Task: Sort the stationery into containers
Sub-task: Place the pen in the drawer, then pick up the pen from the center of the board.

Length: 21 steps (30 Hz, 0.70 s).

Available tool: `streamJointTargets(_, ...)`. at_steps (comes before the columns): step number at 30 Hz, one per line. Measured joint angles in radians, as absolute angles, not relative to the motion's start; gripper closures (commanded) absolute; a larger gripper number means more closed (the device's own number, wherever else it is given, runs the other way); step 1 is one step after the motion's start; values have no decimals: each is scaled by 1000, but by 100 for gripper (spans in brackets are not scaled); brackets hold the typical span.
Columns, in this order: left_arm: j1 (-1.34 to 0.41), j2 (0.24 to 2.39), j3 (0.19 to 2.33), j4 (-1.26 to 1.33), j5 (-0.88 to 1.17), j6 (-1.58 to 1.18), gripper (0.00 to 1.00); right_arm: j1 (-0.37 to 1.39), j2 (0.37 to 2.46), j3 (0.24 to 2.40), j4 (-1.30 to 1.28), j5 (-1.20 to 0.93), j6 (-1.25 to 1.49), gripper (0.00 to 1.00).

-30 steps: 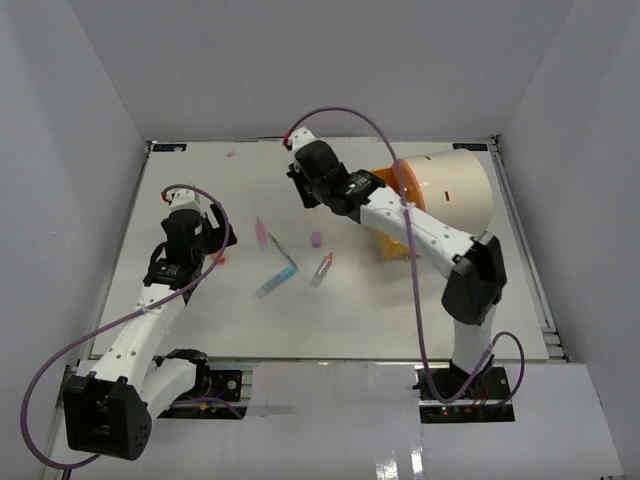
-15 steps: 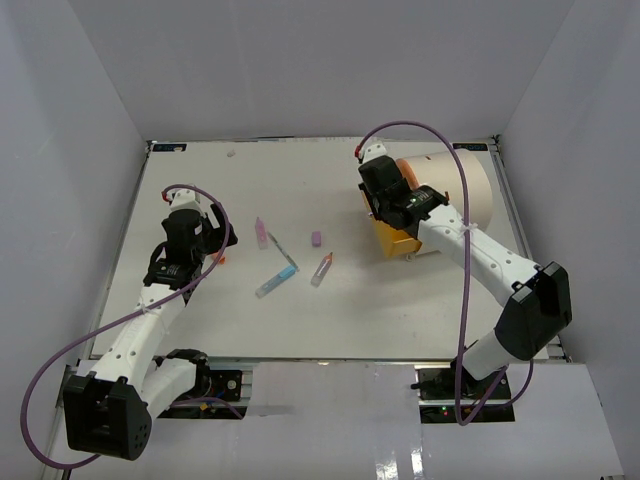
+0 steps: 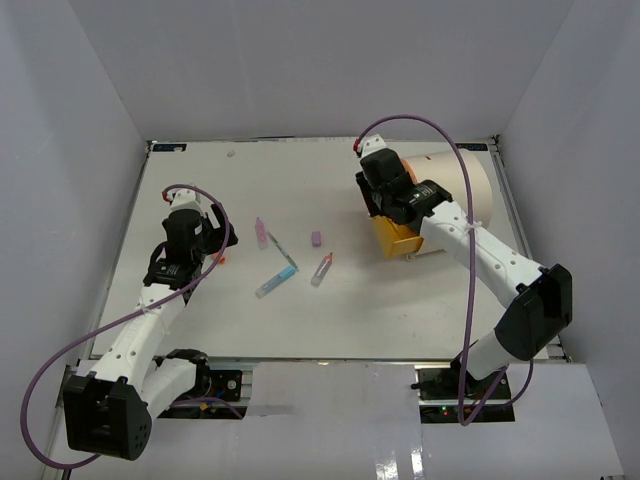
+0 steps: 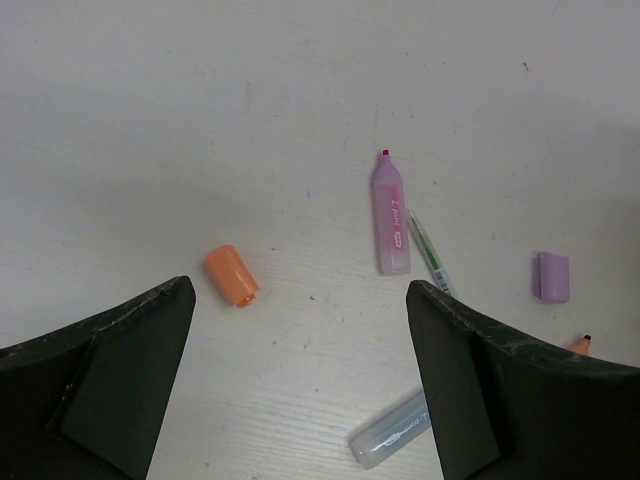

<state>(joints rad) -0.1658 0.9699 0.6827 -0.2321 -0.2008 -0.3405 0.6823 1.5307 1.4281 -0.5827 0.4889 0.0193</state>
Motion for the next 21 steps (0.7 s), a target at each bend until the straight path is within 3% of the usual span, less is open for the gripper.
streamJointTargets(9,-166,970,683,-233,-200,-340,2,771,1633,1660,-574,336,39,54)
streamJointTargets(21,-165,970,683,-232,-200,-341,2,928,2076,1823,-548,174,93,54)
